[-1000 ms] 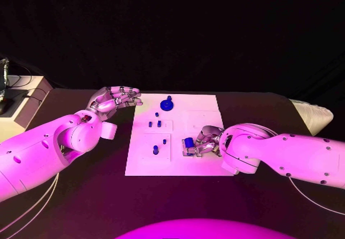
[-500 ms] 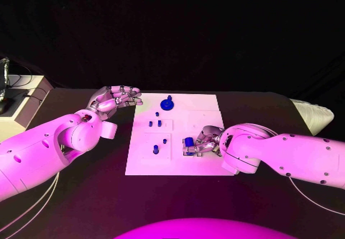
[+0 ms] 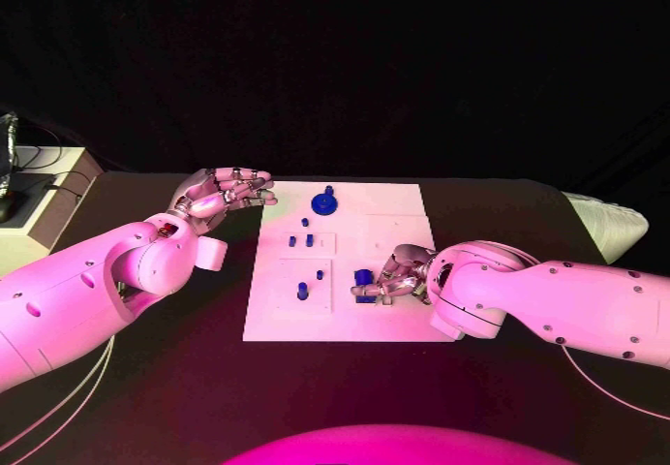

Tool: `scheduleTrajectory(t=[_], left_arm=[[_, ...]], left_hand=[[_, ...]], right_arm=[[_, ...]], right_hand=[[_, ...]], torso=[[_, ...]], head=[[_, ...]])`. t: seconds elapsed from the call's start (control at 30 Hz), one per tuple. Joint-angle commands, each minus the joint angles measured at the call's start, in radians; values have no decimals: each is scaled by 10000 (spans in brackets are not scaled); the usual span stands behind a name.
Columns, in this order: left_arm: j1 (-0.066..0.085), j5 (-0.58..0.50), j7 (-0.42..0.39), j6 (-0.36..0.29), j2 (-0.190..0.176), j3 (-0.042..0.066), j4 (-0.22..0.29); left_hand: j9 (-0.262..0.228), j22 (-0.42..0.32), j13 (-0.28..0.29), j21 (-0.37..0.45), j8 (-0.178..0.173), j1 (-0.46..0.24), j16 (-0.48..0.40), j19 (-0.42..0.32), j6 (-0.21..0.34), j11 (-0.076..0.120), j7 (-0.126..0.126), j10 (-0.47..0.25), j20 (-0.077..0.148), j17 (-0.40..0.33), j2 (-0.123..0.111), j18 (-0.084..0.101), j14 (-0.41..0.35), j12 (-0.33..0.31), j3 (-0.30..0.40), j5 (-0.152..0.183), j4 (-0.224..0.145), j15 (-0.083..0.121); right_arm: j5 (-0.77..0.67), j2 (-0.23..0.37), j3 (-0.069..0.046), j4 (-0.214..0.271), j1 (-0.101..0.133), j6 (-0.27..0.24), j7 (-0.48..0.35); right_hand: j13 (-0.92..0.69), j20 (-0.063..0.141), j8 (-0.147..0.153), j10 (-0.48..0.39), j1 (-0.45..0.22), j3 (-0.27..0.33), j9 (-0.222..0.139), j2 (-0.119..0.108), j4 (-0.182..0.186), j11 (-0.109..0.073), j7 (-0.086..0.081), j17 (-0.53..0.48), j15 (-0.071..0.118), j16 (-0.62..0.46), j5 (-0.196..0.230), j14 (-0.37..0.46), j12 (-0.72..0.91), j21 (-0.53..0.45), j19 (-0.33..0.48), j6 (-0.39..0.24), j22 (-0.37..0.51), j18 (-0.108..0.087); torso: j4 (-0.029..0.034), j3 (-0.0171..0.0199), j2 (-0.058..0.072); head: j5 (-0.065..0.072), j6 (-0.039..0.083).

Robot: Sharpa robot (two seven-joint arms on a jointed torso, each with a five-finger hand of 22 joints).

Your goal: Assemble the parts on the task board

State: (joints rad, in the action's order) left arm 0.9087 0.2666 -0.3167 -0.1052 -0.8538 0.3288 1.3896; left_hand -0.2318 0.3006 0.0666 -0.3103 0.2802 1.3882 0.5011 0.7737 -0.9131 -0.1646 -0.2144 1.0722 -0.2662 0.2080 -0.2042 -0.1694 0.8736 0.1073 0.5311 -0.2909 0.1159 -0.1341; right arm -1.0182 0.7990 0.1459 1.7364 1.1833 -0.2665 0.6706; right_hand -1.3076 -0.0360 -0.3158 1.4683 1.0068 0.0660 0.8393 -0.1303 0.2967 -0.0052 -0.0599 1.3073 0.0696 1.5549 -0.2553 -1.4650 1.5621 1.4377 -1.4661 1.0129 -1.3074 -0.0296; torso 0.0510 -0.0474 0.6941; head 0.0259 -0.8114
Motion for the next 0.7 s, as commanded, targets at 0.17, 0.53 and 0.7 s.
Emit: scheduleTrajectory(t=[0.17,0.53,0.7], left_arm=[[3,-42,-58,109,5,5,14],[3,-39,-53,113,0,5,10],[3,-39,-51,115,4,5,2]], left_hand=[[13,-19,1,41,-20,-61,-37,47,66,-30,-28,-8,-10,13,11,-107,-61,-48,-39,-2,0,-8],[13,-19,1,41,-20,-61,-37,47,66,-30,-28,-8,-10,13,11,-107,-61,-48,-39,-2,0,-8],[16,-23,2,48,-19,-52,-36,50,67,-31,-29,-9,-10,20,20,-107,-68,-50,-36,-4,0,-9]], right_arm=[[-65,45,-7,68,-5,-247,-393],[22,359,-14,242,-5,-267,-1188],[228,550,-22,385,-5,-215,-1706]], right_hand=[[-2550,23,39,958,-2,92,26,130,1,-33,-53,2266,23,40,74,-979,-31,7,-785,12,-2313,57],[-2585,45,115,987,1586,-201,93,678,-82,-64,-19,2351,49,66,-123,-997,18,125,-813,51,-2344,78],[-2632,80,158,1025,2504,-501,63,857,-89,-117,38,2399,93,81,368,-1008,87,210,-830,174,-2365,93]], torso=[[5,-5,0],[3,-7,-8],[0,-3,-13]], head=[[6,4],[-6,30],[-7,36]])
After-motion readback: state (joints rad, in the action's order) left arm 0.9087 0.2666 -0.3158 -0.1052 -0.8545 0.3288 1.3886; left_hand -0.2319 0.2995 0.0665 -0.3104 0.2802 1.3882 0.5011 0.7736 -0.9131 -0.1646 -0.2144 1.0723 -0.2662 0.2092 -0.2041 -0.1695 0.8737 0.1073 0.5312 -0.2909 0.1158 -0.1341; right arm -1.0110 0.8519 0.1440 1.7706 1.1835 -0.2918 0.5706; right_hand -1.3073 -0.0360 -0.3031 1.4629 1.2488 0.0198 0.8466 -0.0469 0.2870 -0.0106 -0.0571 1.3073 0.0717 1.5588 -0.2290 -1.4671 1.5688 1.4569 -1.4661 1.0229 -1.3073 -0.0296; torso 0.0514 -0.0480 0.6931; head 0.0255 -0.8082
